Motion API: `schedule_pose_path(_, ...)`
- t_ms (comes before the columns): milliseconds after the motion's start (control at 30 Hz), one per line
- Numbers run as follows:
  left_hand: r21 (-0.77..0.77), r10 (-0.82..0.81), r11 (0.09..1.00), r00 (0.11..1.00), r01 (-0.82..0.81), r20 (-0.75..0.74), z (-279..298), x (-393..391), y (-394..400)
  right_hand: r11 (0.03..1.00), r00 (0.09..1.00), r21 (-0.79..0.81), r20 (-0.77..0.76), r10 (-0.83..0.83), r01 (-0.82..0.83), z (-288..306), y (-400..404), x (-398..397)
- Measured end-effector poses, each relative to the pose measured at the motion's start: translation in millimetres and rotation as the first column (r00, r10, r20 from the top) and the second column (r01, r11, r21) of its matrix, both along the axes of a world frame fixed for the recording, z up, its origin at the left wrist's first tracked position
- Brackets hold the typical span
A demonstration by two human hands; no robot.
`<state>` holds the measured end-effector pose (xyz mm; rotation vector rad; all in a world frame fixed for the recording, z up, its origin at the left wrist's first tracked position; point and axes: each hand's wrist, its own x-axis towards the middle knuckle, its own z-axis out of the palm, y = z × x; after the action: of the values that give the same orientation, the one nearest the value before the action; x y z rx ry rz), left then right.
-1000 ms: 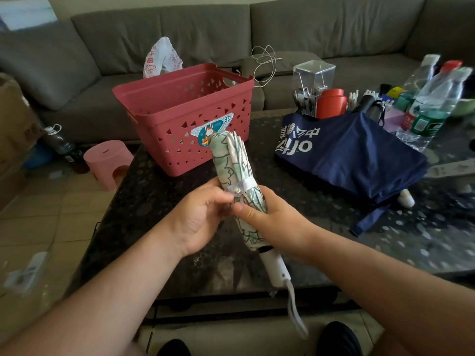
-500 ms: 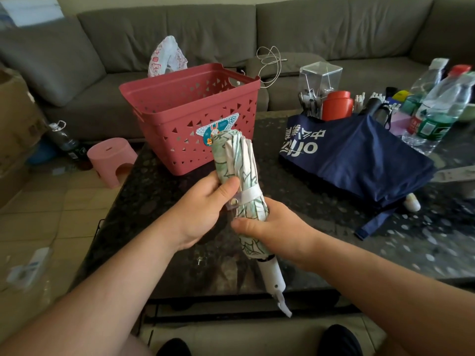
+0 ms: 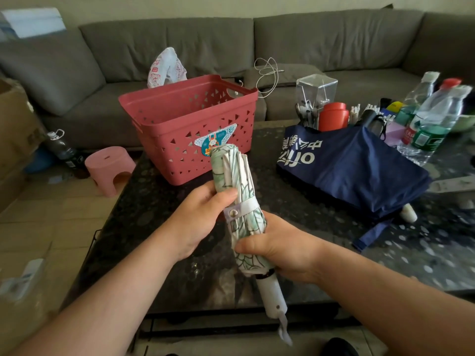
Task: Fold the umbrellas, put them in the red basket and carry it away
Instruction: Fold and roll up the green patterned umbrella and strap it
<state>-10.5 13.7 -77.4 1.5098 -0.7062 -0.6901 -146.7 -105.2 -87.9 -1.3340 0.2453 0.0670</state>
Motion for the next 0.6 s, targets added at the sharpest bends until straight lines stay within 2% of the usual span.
schedule_pose_path(67, -0.032, 0.022, 0.999, 1.000, -0.022, -0.008, 1.0, -3.0, -1.5, 0.990, 0.998, 0.132, -0.014, 0.057, -0.054, 1.7, -0.1, -1.2)
schedule_pose_path(167, -0.053, 0.010, 0.998, 0.993, -0.016, -0.116, 0.8, -2.7, -2.1, 0.942, 0.986, 0.297, -0.013, 0.167, -0.155, 4.6, -7.7, -3.2)
schedule_pose_path(267, -0.035, -0.037, 0.999, 0.985, 0.032, -0.171, -0.6, -0.8, 0.3, 0.906, 0.975, 0.378, -0.030, 0.218, -0.191, 6.6, -12.8, -5.3)
schedule_pose_path(367, -0.039, -0.055, 0.998, 0.981, 0.048, -0.188, -0.5, -2.4, 1.4, 0.939, 0.981, 0.298, -0.032, 0.189, -0.171, 3.1, -8.9, -5.4)
schedule_pose_path(500, -0.028, -0.073, 0.997, 0.981, 0.069, -0.178, 4.2, -3.2, 1.6, 0.984, 0.994, 0.178, -0.103, 0.044, -0.025, 4.3, -2.5, -3.6)
schedule_pose_path(600, -0.041, -0.099, 0.995, 0.978, 0.093, -0.181, 4.8, -1.8, 2.9, 1.000, 0.995, 0.010, -0.099, -0.001, 0.002, 5.0, 1.5, -1.0)
